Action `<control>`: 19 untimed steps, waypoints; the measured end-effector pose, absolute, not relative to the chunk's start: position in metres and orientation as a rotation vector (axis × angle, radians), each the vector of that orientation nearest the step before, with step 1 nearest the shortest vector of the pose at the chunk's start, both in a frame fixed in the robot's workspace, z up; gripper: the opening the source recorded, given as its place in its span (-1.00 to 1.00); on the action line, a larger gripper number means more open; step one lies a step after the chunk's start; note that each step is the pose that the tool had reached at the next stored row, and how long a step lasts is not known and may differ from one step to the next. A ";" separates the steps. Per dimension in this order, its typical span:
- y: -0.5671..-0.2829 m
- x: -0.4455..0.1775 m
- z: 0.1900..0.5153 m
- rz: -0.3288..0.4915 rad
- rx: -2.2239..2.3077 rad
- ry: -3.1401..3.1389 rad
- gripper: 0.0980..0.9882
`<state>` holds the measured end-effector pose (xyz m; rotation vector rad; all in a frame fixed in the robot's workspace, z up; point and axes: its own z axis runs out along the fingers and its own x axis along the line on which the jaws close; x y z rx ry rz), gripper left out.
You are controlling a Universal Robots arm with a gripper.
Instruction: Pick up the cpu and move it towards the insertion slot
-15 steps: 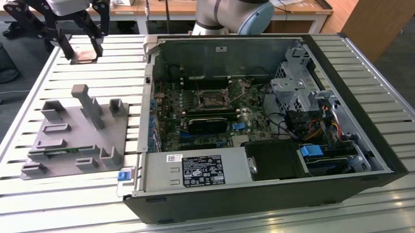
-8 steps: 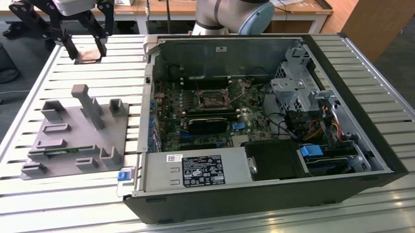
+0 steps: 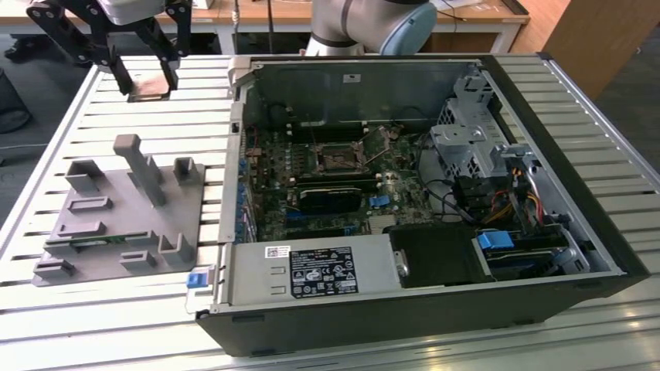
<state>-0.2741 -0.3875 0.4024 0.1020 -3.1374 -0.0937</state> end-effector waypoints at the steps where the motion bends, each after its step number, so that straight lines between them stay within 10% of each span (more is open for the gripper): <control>1: -0.388 -0.273 0.402 -0.094 0.102 -3.137 -0.01; 19: -0.388 -0.247 0.402 -0.094 0.102 -3.137 -0.01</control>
